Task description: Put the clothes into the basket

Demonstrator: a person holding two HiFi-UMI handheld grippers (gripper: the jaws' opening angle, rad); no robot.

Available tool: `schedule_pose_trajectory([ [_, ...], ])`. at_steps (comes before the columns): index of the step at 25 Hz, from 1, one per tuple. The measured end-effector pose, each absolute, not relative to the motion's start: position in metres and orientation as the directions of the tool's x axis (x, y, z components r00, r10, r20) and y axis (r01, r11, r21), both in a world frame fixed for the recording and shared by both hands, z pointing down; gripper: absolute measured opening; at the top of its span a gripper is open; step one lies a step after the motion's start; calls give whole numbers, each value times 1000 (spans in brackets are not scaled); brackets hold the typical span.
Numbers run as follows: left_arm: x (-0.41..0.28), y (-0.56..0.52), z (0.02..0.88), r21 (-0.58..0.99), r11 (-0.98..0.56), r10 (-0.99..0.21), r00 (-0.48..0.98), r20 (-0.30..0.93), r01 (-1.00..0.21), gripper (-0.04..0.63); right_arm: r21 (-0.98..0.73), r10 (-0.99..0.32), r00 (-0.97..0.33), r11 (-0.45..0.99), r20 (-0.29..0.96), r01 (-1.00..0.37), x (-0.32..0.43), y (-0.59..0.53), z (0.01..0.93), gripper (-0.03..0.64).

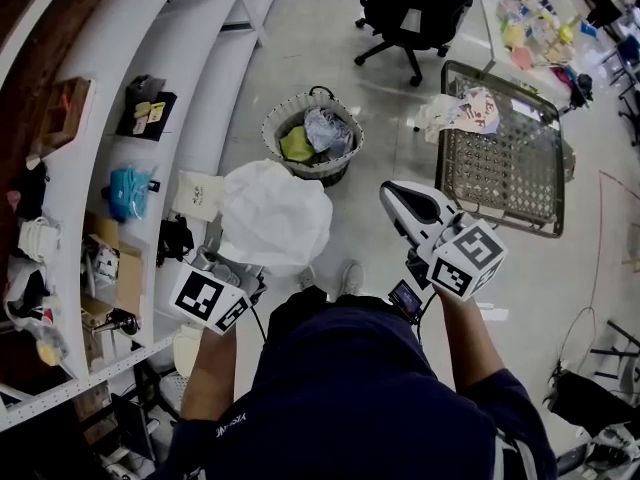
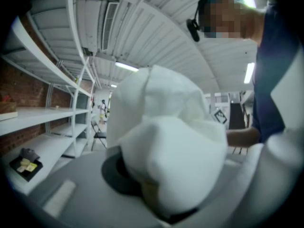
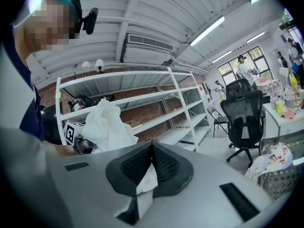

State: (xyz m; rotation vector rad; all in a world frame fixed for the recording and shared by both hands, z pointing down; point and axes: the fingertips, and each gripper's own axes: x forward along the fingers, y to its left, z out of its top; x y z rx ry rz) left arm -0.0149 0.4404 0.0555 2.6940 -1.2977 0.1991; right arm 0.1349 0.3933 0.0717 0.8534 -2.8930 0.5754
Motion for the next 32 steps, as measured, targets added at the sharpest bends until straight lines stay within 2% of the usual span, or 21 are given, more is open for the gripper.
schedule_pose_trajectory([
  [11,-27,435,39,20,-560,-812,553,186,-828,135,-359,-480,-865,788,147,-499,154,388,71,7],
  [18,-44,407,43,32,-554,-816,551,173,-832,137,-365,-477,-861,781,177,-507,147,366,80,7],
  [32,-127,288,77,116,-616,-760,627,173,-779,135,-353,-486,-840,763,239,-542,32,259,94,7],
])
